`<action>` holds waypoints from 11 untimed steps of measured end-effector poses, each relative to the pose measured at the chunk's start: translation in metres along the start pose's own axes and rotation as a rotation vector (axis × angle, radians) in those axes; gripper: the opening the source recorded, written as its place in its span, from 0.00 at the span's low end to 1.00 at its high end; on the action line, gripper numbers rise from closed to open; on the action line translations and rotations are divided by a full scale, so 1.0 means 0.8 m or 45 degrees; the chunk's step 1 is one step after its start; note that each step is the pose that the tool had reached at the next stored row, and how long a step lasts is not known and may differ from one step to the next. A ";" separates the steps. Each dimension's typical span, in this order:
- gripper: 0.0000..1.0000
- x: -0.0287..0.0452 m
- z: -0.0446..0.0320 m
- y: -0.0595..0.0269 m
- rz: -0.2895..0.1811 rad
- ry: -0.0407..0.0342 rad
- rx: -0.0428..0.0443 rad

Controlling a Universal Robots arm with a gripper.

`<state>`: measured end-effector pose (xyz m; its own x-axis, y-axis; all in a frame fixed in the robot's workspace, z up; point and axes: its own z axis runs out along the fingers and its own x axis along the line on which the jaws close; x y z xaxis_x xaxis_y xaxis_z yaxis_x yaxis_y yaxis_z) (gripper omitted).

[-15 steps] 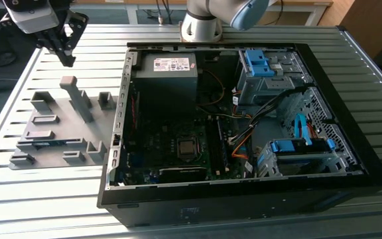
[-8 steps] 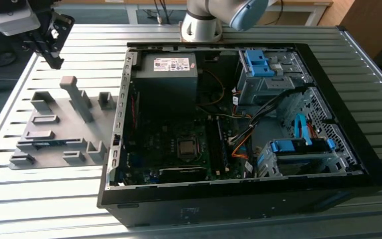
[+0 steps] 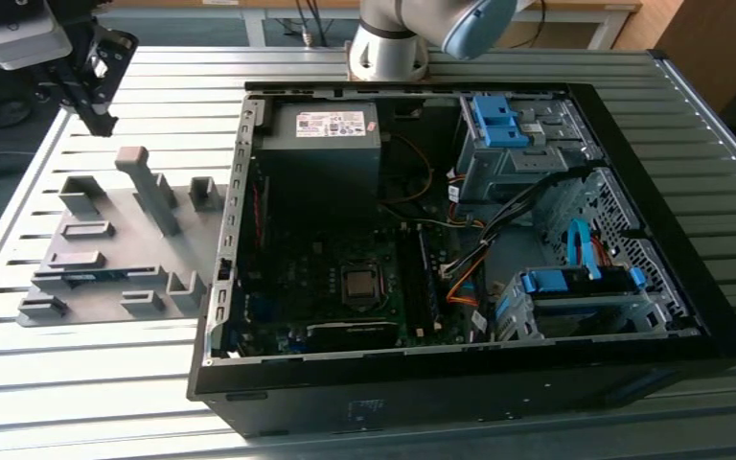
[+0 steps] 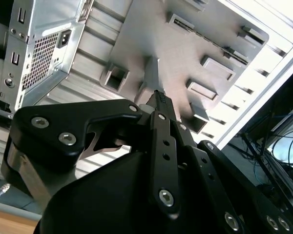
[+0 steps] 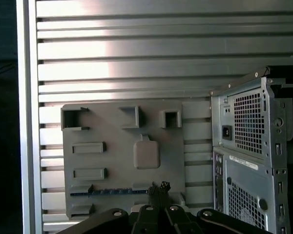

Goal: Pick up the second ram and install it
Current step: 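Reach for the second ram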

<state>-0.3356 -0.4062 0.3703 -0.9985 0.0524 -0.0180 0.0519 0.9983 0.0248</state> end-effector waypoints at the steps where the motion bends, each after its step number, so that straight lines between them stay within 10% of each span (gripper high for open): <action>1: 0.11 0.0011 0.0001 0.000 -0.009 0.0002 0.000; 11: 0.11 0.0282 0.0003 -0.002 -0.024 0.0006 0.000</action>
<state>-0.3582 -0.4068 0.3697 -0.9993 0.0338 -0.0180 0.0334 0.9991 0.0248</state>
